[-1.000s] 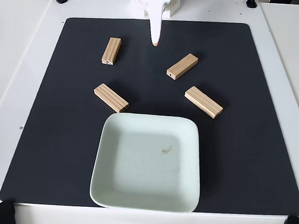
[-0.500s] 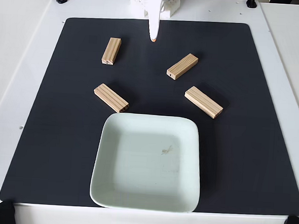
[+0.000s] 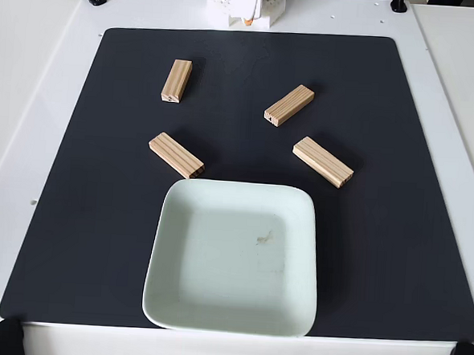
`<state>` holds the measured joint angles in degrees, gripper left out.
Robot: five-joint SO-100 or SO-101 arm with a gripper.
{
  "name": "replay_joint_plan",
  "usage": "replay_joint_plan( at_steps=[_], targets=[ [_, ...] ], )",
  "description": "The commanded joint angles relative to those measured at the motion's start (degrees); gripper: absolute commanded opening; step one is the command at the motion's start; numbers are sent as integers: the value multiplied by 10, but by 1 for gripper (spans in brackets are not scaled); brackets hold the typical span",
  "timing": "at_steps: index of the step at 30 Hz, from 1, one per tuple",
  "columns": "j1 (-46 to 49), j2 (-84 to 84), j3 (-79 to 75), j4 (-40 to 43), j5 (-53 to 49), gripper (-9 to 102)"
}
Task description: Pick up the wooden block and place them on the plate.
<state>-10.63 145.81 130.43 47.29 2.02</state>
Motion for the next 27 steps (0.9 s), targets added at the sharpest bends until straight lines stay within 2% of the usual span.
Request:
replay_joint_plan(
  at_steps=[1, 9, 14, 17, 22, 27],
  targets=[
    [0, -44, -94, 40, 6, 2],
    [28, -184, -213, 142, 10, 1],
    [89, -298, -342, 204, 163, 1],
    [91, -376, -435, 253, 221, 1],
    [91, -515, -535, 338, 258, 2],
    [98, -619, -614, 338, 259, 1]
  ],
)
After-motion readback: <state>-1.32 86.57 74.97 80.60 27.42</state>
